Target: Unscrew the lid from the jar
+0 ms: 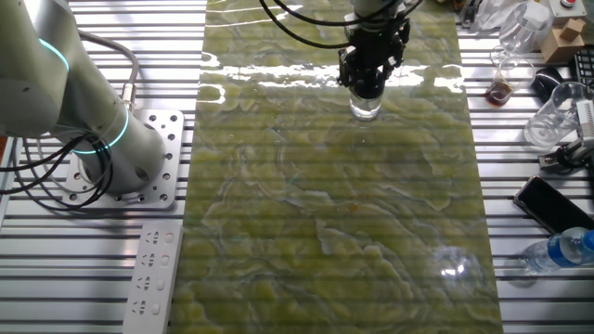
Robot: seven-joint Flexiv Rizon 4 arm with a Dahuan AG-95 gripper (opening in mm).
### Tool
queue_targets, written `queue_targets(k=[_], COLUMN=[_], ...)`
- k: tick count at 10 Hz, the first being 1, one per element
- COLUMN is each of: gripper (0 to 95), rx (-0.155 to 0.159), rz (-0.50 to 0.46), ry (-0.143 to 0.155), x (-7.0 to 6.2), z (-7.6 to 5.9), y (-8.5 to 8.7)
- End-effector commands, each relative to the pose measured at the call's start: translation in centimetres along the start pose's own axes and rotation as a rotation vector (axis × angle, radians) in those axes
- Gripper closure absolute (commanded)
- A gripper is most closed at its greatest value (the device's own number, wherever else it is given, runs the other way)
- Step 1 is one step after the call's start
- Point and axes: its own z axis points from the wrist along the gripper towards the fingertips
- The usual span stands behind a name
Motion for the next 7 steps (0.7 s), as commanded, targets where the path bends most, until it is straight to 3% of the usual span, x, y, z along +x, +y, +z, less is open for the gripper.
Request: queue_targets(k=[1,3,7], gripper=[95.0,95.0,95.0], rx=[0.001,0.005,0.001], rz=[-0.093,-0.172,-0.154], ry=[-0.004,-0.01,-0.009], x=[-0.03,-0.03,-0.02], z=[-0.07,-0.09,-0.14], y=[-0.02,-0.02,-0.03])
